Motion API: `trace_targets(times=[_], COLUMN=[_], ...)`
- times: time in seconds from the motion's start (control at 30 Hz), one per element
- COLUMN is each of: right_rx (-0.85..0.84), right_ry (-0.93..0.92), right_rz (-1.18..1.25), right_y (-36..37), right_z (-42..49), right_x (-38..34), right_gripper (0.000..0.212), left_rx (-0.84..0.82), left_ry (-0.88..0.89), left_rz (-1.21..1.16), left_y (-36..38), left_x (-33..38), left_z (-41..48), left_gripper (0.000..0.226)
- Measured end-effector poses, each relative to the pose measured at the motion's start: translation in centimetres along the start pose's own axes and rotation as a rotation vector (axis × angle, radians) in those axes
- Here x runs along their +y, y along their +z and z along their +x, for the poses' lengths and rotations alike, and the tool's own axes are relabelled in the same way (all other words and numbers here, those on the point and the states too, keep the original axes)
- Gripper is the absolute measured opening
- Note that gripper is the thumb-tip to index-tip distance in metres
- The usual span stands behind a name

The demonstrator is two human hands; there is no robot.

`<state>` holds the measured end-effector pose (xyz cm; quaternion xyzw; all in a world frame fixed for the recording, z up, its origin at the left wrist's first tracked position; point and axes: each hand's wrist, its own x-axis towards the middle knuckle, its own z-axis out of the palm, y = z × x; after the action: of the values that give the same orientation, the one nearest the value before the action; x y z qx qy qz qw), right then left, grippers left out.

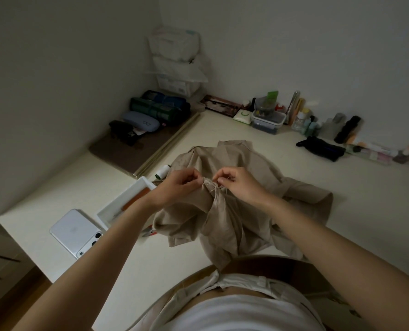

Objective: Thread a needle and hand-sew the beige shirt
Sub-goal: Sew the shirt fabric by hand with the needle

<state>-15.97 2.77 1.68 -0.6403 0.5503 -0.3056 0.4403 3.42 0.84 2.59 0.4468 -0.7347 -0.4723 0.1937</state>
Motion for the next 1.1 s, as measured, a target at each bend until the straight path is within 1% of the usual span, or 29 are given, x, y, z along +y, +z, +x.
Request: trace_targets(times=[0.27,0.37,0.47,0.6,0.8,0.97,1.1], right_rx=[-0.036,-0.058,-0.048,-0.043,-0.082,-0.009,-0.005], right_ry=[0.029,0.027,0.043,0.066,0.101,0.122,0.103], right_rz=[0.153,0.207,0.270,0.287,0.239,0.247,0.286], right_y=[0.4,0.8,1.0,0.8,0.5,0.0,0.2], right_z=[-0.8,-1.0,-1.1,-1.2,-1.4,-1.4,-1.4], right_x=[-0.4,-0.4,-0.5,-0.7,-0.5,-0.5,-0.7], right_gripper=[0.022,0.017,0.018,0.017,0.013,0.019,0.018], left_rx=[0.001,0.006,0.030,0.047,0.045,0.081,0.101], left_ry=[0.050,0.066,0.060,0.079,0.037,0.012,0.015], left_rz=[0.011,0.001,-0.022,-0.091,-0.203,-0.265,-0.256], left_y=[0.5,0.8,0.8,0.7,0.8,1.0,1.4], left_x=[0.0,0.3,0.6,1.1,1.8,1.8,1.4], left_z=[0.1,0.1,-0.1,-0.6,-1.3,-1.2,-0.9], left_gripper=[0.012,0.012,0.015,0.018,0.020,0.020,0.018])
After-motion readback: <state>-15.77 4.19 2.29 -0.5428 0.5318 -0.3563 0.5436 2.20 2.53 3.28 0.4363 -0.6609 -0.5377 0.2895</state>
